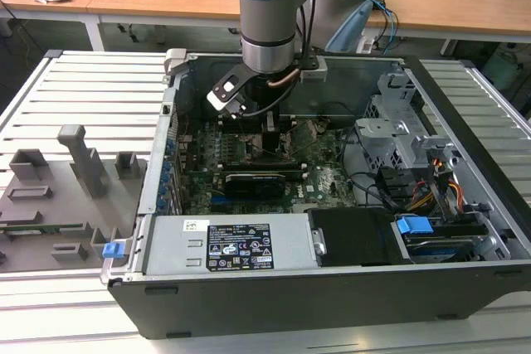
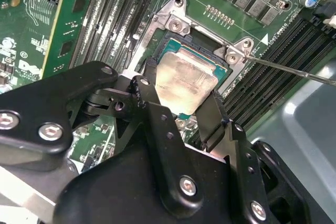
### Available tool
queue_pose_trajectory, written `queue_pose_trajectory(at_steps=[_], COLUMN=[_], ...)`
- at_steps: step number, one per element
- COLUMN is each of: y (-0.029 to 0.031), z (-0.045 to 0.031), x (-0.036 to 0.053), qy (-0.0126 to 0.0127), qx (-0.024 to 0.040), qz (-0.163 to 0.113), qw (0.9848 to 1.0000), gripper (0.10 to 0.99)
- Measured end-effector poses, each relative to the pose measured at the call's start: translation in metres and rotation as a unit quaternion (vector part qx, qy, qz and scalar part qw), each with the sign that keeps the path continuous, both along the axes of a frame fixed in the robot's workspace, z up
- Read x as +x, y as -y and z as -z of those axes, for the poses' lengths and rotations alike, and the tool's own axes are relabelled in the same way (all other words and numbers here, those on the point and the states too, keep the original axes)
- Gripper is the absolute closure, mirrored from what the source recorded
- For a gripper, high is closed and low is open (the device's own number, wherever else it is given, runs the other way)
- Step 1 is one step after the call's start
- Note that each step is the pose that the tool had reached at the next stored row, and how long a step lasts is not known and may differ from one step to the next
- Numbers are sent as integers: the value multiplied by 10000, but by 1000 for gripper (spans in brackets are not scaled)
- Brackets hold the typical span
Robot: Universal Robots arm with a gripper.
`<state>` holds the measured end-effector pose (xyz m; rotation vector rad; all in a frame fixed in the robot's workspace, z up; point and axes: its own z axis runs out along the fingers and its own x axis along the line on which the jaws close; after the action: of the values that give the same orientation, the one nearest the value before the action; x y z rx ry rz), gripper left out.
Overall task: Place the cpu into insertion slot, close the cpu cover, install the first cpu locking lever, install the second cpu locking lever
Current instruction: 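Place the cpu into insertion slot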
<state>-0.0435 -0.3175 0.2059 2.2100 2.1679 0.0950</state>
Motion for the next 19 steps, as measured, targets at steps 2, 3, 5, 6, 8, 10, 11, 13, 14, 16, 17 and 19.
queue_pose_trajectory(at_steps=[2, 3, 5, 6, 8, 10, 11, 13, 14, 16, 17, 19], y=[-3, -3, -4, -3, -4, -4, -4, -3, -4, -4, -4, -5], z=[9, 14, 22, 25, 38, 50, 55, 56, 56, 57, 60, 66], x=[2, 5, 12, 12, 12, 12, 12, 12, 12, 12, 14, 18], qy=[-11, -16, -23, -24, -25, -25, -25, -26, -26, -26, -25, -25], qx=[-1, -1, -2, -2, -2, -1, -1, -2, -2, -2, -1, -2], qz=[8, 25, 63, 67, 67, 66, 66, 66, 66, 66, 66, 66], qw=[10000, 10000, 10000, 10000, 10000, 10000, 10000, 10000, 10000, 10000, 10000, 10000], gripper=[545, 545, 545, 545, 545, 545, 545, 545, 545, 545, 545, 533])
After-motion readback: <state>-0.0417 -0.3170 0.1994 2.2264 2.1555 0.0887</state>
